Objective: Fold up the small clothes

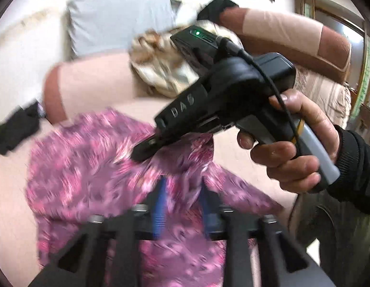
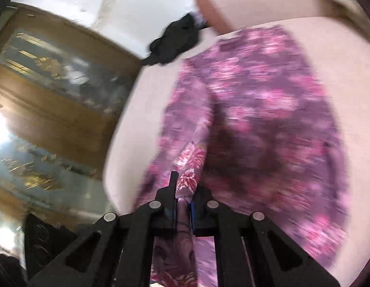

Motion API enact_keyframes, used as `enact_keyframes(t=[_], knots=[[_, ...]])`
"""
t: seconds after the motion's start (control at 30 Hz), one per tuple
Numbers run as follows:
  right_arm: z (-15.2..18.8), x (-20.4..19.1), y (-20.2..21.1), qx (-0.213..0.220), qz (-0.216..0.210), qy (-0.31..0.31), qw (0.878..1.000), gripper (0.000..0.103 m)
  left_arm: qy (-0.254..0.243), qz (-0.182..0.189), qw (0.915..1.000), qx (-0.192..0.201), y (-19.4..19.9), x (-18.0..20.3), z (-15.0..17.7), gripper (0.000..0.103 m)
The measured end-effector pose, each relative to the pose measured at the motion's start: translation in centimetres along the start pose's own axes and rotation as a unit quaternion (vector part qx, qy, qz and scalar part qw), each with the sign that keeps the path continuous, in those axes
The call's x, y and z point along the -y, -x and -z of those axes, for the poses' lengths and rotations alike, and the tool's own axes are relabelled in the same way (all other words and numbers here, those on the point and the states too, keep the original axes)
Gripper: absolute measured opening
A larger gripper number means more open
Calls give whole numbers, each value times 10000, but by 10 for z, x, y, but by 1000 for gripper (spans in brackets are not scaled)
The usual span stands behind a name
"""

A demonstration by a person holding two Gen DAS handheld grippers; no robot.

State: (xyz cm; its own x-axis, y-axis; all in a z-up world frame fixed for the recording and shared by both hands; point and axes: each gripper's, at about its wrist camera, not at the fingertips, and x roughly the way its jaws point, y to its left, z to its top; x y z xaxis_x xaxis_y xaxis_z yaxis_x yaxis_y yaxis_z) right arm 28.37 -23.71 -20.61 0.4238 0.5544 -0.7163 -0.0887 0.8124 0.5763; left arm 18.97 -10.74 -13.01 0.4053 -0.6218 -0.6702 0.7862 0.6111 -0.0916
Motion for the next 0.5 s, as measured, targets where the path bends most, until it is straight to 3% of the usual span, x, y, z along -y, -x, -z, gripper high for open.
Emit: enact_keyframes(t=[0.1, 0.17, 0.23, 0.3, 0.37, 0.4, 0.47, 0.5], knots=[[18, 36, -17, -222, 1129, -179, 9932, 8, -152, 190, 9978, -617, -20, 9, 10, 47], [27, 55, -39, -537, 1474, -235, 9873, 8, 26, 251, 9962, -831, -26, 0, 10, 48], [28, 63, -51, -712, 1653, -401, 9829, 8, 540, 202, 9952, -790, -22, -27, 4, 54], [29, 53, -47, -586, 1712, -224, 9832, 11, 1292, -39, 9898, -606, -11, -65, 0, 73], [30, 43, -43, -443, 1946, 38, 9799, 31, 2179, -384, 9742, -449, 0, -112, 1, 76], [30, 41, -41, -361, 1980, 142, 9794, 51, 2540, -583, 9645, -418, 4, -132, 2, 76], [20, 34, -28, -91, 1916, 264, 9811, 54, 3297, -1030, 9374, -433, 9, -177, 6, 76], [13, 32, -19, 58, 1828, 347, 9825, 59, 3773, -1315, 9152, -523, 12, -203, 11, 76]])
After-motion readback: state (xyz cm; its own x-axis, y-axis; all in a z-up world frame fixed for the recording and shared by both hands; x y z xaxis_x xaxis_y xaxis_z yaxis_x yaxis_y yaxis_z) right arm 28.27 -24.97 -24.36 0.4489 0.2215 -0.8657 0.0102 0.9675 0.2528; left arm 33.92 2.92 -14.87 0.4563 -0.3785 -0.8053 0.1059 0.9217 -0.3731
